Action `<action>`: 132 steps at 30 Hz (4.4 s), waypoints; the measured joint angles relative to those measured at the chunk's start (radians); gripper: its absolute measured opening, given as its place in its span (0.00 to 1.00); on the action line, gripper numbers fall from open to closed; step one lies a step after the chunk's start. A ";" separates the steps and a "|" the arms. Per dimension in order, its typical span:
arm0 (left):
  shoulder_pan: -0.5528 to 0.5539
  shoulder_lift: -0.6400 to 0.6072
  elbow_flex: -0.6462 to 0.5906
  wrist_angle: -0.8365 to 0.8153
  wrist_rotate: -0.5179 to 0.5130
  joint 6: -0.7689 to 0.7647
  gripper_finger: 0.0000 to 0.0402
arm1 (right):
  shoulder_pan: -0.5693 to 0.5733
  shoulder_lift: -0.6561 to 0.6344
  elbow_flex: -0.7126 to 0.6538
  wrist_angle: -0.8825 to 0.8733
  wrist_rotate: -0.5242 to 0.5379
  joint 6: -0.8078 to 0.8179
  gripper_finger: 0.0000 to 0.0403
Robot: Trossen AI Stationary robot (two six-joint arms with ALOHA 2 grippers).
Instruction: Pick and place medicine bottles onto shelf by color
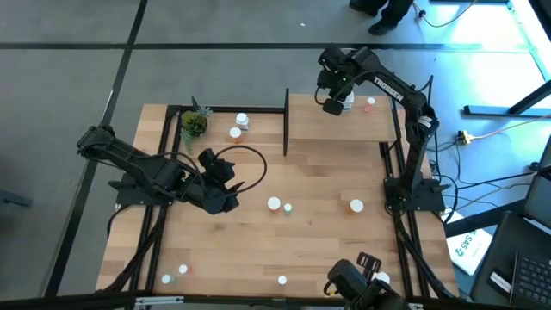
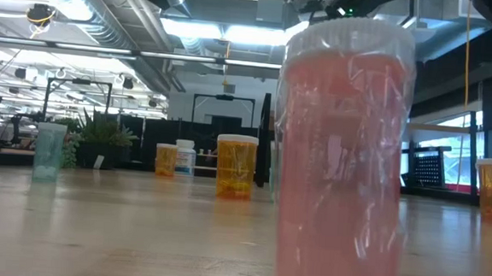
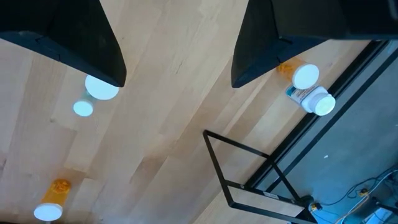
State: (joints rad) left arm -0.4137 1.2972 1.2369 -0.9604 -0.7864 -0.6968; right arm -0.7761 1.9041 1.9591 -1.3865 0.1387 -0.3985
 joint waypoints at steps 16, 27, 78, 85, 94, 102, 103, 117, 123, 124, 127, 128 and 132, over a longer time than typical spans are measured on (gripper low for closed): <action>0.000 0.000 0.000 0.000 0.000 0.000 0.71 | 0.064 -0.006 0.180 -0.085 0.002 0.025 0.01; -0.032 0.000 0.000 -0.056 0.000 -0.040 0.71 | 0.252 -0.147 0.360 -0.187 0.032 0.113 0.00; -0.243 0.000 0.000 -0.064 0.026 -0.135 0.71 | 1.250 -0.630 -0.550 0.024 -0.001 0.801 0.02; -0.243 0.000 0.000 -0.063 0.026 -0.133 0.71 | 1.217 -0.630 -0.558 0.143 -0.001 0.738 0.17; -0.243 0.000 0.000 -0.064 0.026 -0.131 0.71 | 1.171 -0.630 -0.559 0.215 -0.001 0.682 0.43; -0.243 0.000 -0.026 -0.079 0.029 -0.130 0.71 | 1.159 -0.563 -0.559 0.270 -0.001 0.524 0.51; -0.243 0.000 -0.037 -0.079 0.030 -0.130 0.71 | 1.158 -0.552 -0.559 0.270 -0.001 0.521 0.51; -0.243 0.001 -0.123 -0.037 0.053 -0.132 0.71 | 1.064 -0.353 -0.559 0.363 -0.001 0.485 0.47; -0.243 0.001 -0.123 -0.035 0.049 -0.124 0.71 | 1.041 -0.261 -0.559 0.456 -0.066 0.401 0.47; -0.243 0.001 -0.123 -0.035 0.049 -0.117 0.71 | 1.035 -0.247 -0.559 0.476 -0.071 0.401 0.47; -0.243 0.001 -0.123 -0.035 0.049 -0.107 0.71 | 1.022 -0.205 -0.559 0.532 -0.085 0.391 0.47; -0.243 0.001 -0.123 -0.035 0.049 -0.107 0.71 | 1.017 -0.191 -0.559 0.546 -0.086 0.392 0.47; -0.243 0.001 -0.123 -0.035 0.049 -0.106 0.71 | 0.998 -0.148 -0.559 0.578 -0.089 0.426 0.47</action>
State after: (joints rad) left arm -0.6567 1.2984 1.1137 -0.9955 -0.7376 -0.8032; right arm 0.2223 1.7565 1.4002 -0.8084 0.0497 0.0276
